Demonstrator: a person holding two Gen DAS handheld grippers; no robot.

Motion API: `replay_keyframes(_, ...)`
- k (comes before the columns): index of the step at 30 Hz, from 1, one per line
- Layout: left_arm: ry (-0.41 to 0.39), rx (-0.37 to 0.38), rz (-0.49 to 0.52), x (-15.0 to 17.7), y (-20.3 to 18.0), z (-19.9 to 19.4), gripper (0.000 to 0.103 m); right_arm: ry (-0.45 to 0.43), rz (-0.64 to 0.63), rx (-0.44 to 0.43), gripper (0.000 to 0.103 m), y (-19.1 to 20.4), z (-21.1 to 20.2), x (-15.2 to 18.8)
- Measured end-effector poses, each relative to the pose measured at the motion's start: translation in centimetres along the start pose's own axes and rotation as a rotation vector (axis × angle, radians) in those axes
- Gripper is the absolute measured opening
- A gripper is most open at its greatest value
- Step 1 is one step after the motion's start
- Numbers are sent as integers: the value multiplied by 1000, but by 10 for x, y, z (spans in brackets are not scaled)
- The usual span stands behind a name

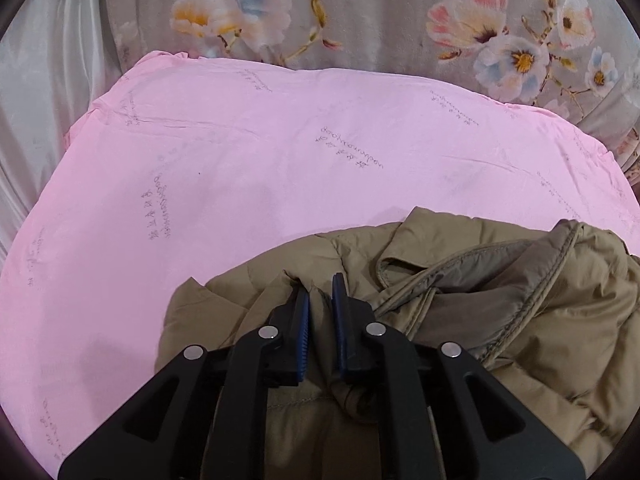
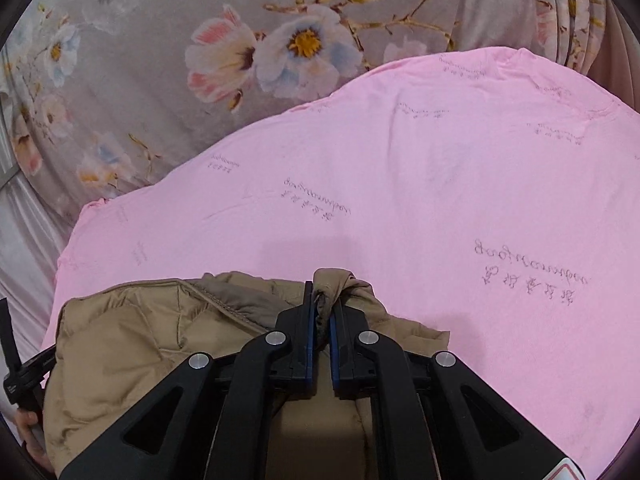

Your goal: Fold large clothes

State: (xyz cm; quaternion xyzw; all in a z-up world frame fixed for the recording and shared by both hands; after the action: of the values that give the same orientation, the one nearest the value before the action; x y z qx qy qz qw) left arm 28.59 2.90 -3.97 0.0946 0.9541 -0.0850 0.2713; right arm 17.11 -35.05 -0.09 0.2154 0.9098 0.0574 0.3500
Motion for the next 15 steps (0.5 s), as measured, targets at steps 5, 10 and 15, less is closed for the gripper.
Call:
replay_keyframes(5,-14,15,-9,2,1,3,12,34,3,-4,6,-1,10,3)
replay_keyframes(10,-22,61,-43,4,14,-15,25,22,52,-64,15,-10,-11,3)
replay_keyframes(15,-204,-4,-43,9,43,-97,79,-150,43,-90,64,-17,-92,9)
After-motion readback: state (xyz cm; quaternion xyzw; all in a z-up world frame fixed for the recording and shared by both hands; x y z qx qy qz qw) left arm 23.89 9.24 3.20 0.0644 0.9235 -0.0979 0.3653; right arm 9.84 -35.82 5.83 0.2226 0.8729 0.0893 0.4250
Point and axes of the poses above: each gripper's, at about its wrist camera, not at the fingertips, and z roughly the way its jaws point, y to its left, x to its underside, the point moved 6 cm from there along z, roughly the way its jaws point, and after that the axes turned 11 degrees about y, right-handed, at the moved point
